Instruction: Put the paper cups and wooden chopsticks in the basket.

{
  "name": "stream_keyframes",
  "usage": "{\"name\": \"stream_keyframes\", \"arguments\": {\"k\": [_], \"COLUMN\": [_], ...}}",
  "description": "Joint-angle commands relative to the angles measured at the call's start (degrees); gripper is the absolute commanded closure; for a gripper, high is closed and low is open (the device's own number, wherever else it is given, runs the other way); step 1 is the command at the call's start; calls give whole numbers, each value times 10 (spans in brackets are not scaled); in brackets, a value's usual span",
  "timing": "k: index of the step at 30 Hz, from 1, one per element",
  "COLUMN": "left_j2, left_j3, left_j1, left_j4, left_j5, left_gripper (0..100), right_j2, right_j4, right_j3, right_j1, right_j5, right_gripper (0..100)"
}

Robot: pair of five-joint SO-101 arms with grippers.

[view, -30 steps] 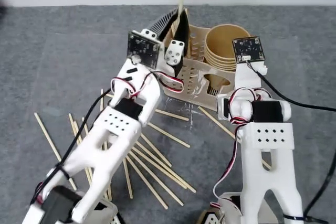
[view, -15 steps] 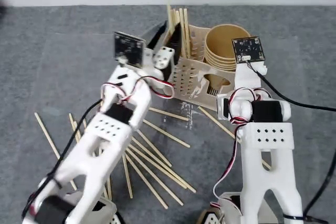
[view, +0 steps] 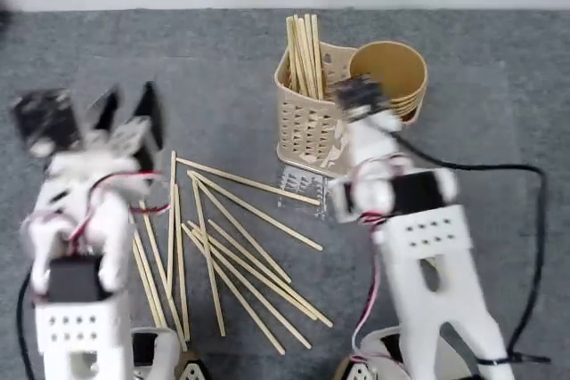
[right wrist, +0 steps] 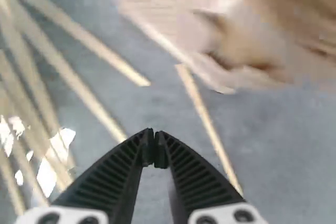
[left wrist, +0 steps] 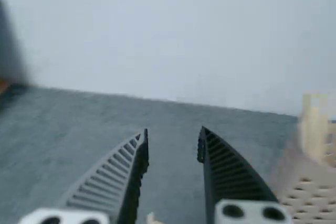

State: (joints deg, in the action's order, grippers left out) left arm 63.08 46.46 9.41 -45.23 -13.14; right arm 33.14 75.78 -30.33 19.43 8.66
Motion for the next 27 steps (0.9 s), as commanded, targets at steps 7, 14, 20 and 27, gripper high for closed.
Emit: {"name": "stream_keyframes", "arguments": {"k": [7,14,20,27], "left_j2": [149,193,213,215], "left_j3": [119,208,234,276], "left_j1": [94,96,179,199], "left_j4": [-76,-88,-89,-90], "left_j5": [84,82,80,83], "left_gripper": [844,844,844,844], "right_j2": [-196,-329,-400,-458], "right_j4": [1,5,-18,-87], "right_j3": [83,185,227,235], "right_j1": [157,218,252,274], "right_j5": [6,2,-10,-18], "right_gripper": [841,736,695,696]}}
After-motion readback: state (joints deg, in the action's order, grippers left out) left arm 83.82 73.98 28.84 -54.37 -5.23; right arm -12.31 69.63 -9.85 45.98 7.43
